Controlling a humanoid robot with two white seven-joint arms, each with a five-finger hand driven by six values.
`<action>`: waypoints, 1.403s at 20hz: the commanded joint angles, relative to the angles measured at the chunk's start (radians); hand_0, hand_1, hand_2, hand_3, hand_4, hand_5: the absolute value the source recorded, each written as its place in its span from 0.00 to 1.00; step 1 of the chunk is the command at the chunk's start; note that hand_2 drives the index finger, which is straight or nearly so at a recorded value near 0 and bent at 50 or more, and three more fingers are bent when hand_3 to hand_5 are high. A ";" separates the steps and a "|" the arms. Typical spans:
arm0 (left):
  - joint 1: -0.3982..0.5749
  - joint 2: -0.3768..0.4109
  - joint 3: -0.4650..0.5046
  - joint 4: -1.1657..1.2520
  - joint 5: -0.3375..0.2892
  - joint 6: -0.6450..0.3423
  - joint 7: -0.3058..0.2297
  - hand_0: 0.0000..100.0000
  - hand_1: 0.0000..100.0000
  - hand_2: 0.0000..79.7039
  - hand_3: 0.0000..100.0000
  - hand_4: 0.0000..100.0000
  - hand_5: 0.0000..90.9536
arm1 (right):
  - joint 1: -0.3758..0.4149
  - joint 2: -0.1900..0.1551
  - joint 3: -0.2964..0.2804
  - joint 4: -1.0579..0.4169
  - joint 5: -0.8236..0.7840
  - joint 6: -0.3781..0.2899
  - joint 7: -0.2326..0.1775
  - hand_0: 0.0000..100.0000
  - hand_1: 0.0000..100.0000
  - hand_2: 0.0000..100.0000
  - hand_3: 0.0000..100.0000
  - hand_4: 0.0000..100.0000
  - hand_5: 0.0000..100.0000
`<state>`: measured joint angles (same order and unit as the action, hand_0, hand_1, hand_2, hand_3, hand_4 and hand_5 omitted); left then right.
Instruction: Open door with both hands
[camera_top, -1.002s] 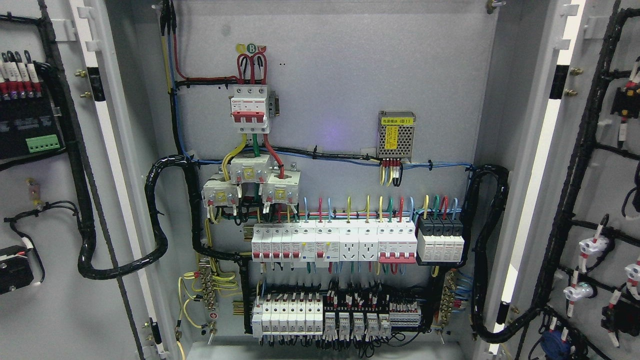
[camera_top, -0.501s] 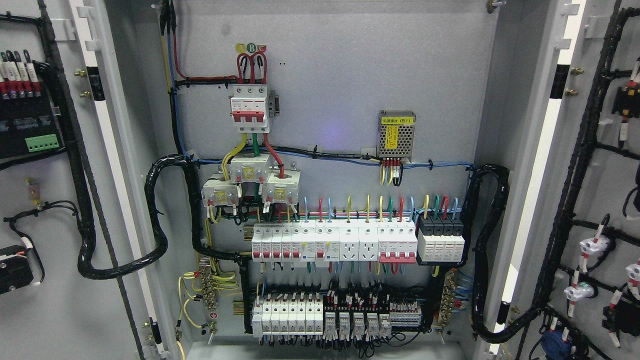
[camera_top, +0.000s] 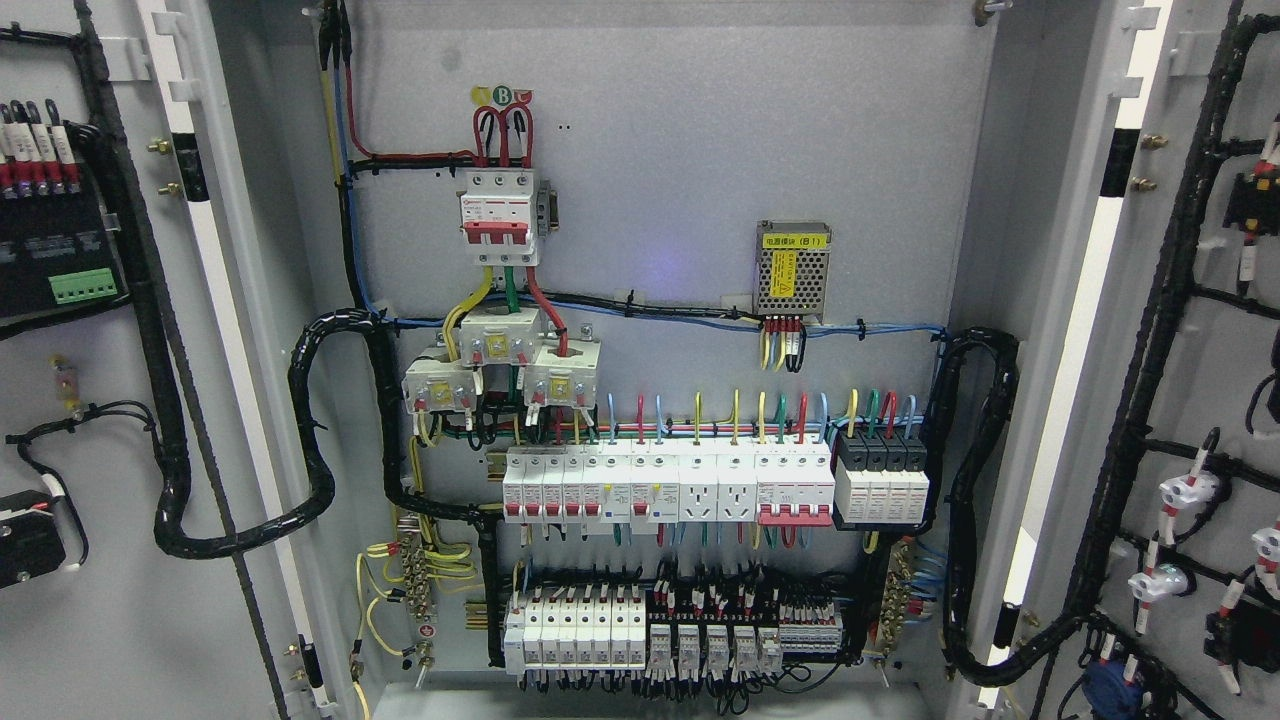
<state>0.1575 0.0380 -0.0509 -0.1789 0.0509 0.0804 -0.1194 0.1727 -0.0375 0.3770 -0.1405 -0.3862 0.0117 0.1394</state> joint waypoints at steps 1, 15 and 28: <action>-0.016 -0.067 0.034 0.068 0.009 -0.002 0.000 0.12 0.39 0.00 0.00 0.00 0.00 | -0.018 0.010 -0.035 0.047 0.003 0.002 -0.001 0.12 0.39 0.00 0.00 0.00 0.00; -0.016 -0.067 0.023 0.055 0.041 -0.016 -0.008 0.12 0.39 0.00 0.00 0.00 0.00 | -0.022 0.013 -0.062 0.045 0.003 -0.009 0.012 0.12 0.39 0.00 0.00 0.00 0.00; -0.016 -0.069 0.025 0.055 0.041 -0.014 -0.008 0.12 0.39 0.00 0.00 0.00 0.00 | -0.022 0.025 -0.069 0.045 0.003 -0.010 0.012 0.12 0.39 0.00 0.00 0.00 0.00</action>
